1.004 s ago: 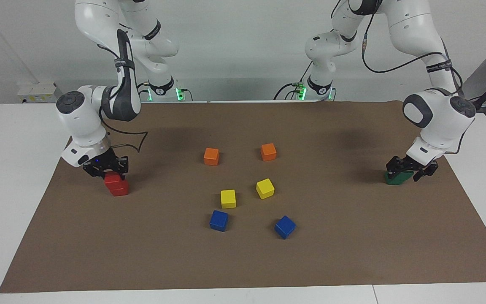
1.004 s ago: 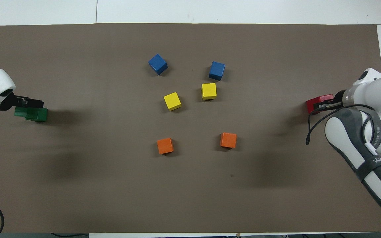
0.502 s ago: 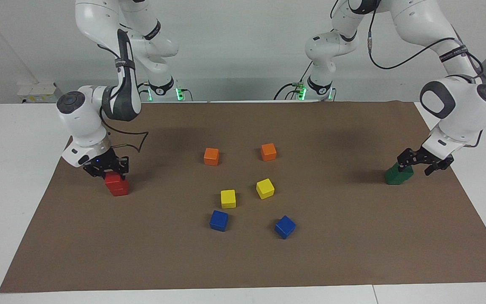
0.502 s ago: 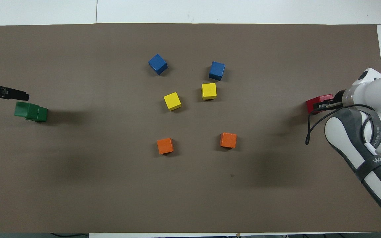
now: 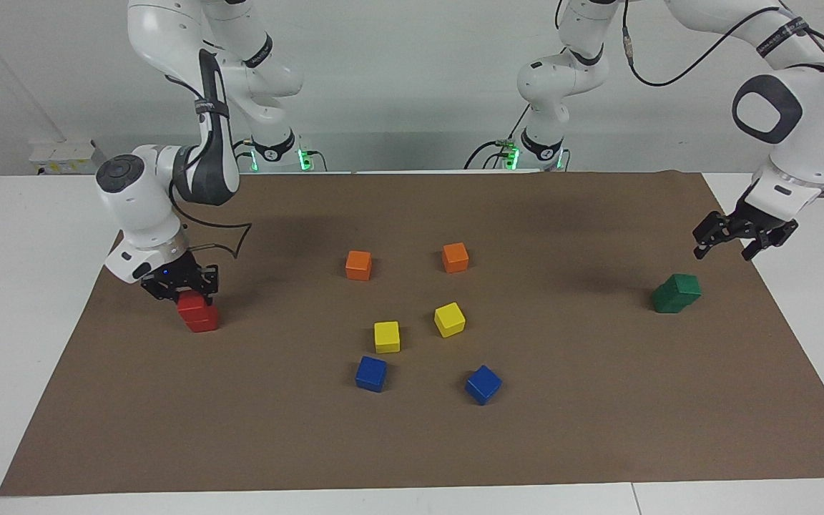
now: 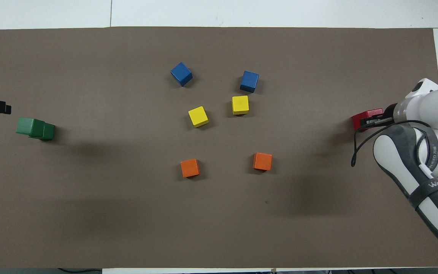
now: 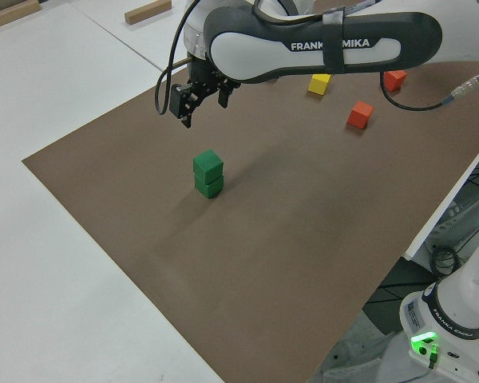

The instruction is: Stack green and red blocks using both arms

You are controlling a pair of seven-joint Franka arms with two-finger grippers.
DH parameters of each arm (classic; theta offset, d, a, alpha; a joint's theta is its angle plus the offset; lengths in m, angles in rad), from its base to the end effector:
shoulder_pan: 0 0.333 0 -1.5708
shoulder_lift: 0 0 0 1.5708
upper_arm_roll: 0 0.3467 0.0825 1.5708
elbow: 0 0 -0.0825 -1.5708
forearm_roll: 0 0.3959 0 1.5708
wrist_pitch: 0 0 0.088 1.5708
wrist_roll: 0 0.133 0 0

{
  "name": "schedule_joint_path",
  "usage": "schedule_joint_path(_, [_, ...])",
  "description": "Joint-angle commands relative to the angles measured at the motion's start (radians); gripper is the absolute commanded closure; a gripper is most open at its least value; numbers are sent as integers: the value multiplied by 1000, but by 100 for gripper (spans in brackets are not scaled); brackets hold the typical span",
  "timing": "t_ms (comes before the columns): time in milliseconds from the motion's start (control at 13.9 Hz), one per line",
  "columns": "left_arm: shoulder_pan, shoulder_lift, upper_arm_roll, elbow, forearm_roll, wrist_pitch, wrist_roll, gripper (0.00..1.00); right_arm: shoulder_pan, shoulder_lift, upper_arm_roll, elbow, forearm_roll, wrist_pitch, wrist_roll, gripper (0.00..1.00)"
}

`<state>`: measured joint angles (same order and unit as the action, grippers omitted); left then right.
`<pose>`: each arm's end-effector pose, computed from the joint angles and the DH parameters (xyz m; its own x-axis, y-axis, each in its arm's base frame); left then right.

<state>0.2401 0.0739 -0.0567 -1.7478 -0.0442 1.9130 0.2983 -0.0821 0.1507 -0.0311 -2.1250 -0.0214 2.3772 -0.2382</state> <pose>0.6020 0.1083 0.5300 0.9899 -0.1000 0.1007 -0.1023 -0.9946 0.0182 0.5858 -0.0669 0.3463 0.9856 0.1413 0.0934 0.1376 -0.9895 0.0442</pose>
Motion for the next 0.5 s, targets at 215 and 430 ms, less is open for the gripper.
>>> schedule_joint_path(215, [-56, -112, -6, 1, -11, -158, -223, 0, -1, -17, 5, -36, 5, 30, 23, 3])
schedule_joint_path(430, [-62, -140, -12, 7, -11, -225, -258, 0, 1, -16, 7, -29, 3, 30, 22, 0])
